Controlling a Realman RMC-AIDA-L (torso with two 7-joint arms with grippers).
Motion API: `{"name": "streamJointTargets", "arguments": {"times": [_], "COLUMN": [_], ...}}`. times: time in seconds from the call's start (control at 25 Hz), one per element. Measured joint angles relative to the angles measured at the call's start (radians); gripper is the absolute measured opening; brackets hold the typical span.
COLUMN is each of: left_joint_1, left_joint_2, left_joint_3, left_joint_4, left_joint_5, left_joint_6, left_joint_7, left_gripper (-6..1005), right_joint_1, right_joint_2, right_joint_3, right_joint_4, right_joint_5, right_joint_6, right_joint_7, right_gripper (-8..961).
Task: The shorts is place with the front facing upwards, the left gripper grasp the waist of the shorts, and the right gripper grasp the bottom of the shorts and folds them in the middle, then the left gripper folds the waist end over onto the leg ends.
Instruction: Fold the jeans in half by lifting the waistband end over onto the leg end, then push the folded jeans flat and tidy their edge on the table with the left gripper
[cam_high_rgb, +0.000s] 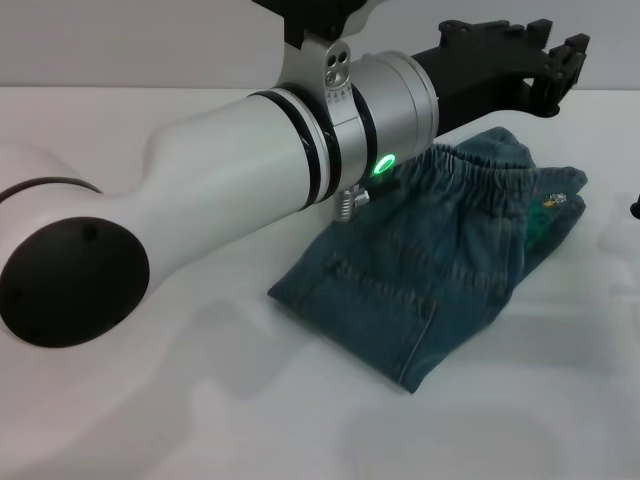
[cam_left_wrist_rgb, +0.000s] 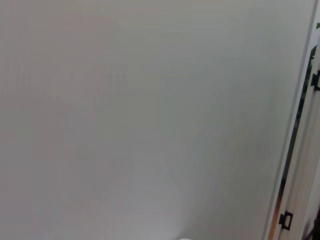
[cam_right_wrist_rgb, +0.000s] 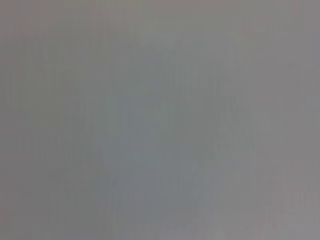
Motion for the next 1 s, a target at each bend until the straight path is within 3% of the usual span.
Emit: {"name": "streamJointTargets", "arguments": {"times": [0.2, 0.28, 0.6, 0.8, 1.0], "left_joint_1": [-0.004, 0.000, 0.091, 0.127, 0.132], "left_joint_2": [0.001, 0.001, 0.004, 0.004, 0.004], "left_joint_3": [0.001, 0.001, -0.008, -0.023, -0.044], "left_joint_4": [0.017, 0.018, 0.016, 0.011, 0.022], "left_joint_5": [0.001, 0.004, 0.011, 0.011, 0.011], "left_joint_6": [0.013, 0.016, 0.054, 0.061, 0.057], "left_joint_7": [0.000, 0.000, 0.017, 0.027, 0.028], "left_gripper": [259, 362, 703, 852, 852], "right_joint_1": [-0.005, -0.010, -0.017, -0.017, -0.037], "right_joint_2": [0.000, 0.000, 0.001, -0.003, -0.009], "right_joint_3": [-0.006, -0.007, -0.016, -0.034, -0.037], "right_joint_4": [0.008, 0.013, 0.028, 0.070, 0.192], "right_joint_5": [0.000, 0.000, 0.001, -0.001, -0.043], "right_joint_6": [-0.004, -0.015, -0.032, 0.016, 0.170], "right_joint_7": [-0.004, -0.015, -0.058, -0.059, -0.062], "right_gripper": [101, 101, 105, 107, 110]}}
